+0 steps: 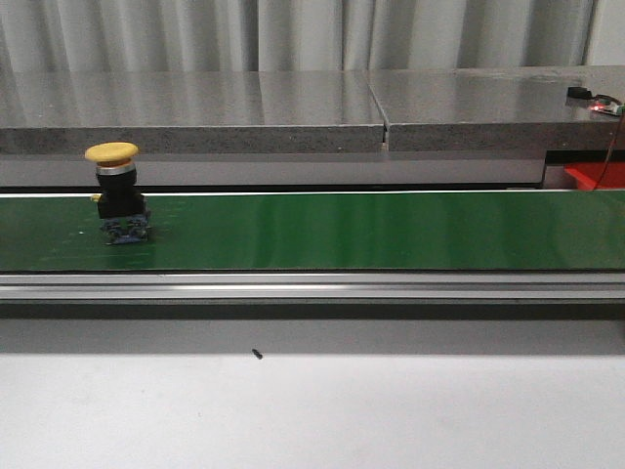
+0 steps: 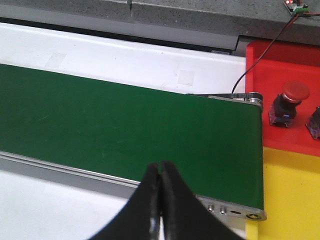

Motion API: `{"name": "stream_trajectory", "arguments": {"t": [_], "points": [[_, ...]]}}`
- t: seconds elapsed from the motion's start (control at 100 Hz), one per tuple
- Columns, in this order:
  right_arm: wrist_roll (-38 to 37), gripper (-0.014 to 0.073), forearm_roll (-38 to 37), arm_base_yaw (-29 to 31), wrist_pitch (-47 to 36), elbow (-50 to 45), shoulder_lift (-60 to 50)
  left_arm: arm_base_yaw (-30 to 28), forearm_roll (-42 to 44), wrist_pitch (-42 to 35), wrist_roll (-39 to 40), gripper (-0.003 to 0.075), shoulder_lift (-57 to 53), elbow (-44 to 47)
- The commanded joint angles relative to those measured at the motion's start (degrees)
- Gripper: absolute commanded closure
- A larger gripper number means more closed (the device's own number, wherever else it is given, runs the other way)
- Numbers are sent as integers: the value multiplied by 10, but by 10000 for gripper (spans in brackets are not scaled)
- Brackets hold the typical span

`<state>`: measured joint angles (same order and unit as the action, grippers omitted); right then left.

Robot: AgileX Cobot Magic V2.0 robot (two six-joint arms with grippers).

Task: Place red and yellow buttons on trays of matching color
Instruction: 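Grasp a second yellow button with the left gripper and set it on the belt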

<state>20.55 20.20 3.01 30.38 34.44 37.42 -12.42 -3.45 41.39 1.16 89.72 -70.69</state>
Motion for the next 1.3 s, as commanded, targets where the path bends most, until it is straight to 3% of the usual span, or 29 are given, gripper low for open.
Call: {"name": "stream_trajectory", "arguments": {"t": [0.0, 0.47, 0.59, 0.72, 0.83, 1.03, 1.29], "points": [[5, 662, 4, 2, -36, 15, -1, 5, -2, -32, -1, 741, -9, -7], [5, 662, 4, 2, -36, 15, -1, 5, 0, -44, -3, 712, 35, 3], [5, 662, 4, 2, -36, 15, -1, 5, -2, -39, -12, 523, 35, 3], [5, 662, 4, 2, -36, 15, -1, 5, -4, -33, -12, 168, 35, 3], [5, 662, 4, 2, -36, 15, -1, 5, -9, -32, -12, 20, 29, 3], [5, 662, 4, 2, -36, 15, -1, 5, -50, -47, -53, 64, -13, 3], [5, 662, 4, 2, -36, 15, -1, 5, -95, -55, -103, 66, -108, 3]]}}
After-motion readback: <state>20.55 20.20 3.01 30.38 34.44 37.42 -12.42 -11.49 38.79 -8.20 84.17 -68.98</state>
